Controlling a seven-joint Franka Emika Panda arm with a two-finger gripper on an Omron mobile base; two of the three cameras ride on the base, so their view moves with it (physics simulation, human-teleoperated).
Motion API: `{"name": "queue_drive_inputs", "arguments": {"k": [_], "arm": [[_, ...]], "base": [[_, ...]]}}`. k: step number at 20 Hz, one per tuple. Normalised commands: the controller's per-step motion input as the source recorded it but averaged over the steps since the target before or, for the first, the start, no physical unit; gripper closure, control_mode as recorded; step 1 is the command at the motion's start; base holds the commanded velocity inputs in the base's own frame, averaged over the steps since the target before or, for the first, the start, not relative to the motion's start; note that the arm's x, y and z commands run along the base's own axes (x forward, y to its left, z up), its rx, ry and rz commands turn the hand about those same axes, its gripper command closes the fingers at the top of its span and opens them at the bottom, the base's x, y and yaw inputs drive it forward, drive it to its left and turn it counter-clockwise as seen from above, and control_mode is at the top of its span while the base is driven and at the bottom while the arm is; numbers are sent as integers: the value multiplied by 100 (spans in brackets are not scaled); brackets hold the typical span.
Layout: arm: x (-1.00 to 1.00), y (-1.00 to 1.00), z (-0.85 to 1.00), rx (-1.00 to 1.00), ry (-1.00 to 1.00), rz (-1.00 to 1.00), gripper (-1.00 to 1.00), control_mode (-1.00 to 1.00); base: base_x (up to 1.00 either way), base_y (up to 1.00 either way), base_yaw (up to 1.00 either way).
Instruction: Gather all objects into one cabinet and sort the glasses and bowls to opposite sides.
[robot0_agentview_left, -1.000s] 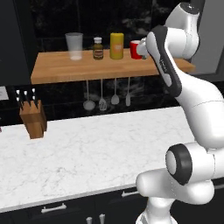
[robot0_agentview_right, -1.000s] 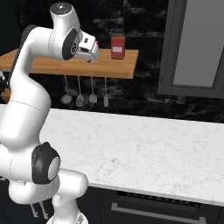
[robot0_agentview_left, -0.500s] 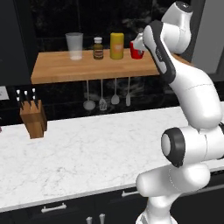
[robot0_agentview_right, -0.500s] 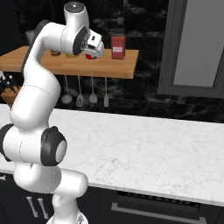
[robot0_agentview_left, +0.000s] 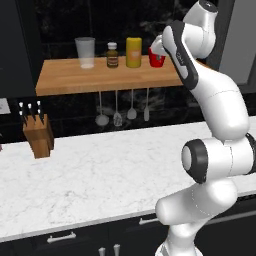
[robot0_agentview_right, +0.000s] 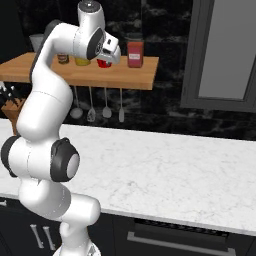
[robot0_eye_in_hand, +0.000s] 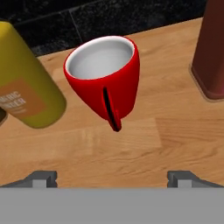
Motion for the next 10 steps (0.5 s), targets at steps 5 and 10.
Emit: {"name": "queue_drive_inputs", "arguments": {"k": [5, 10], "arm": [[29, 0, -3, 1, -12, 0, -100, -100], [31, 0, -9, 0, -4, 0, -100, -100]], "base": [[0, 0, 0], [0, 0, 0]]}}
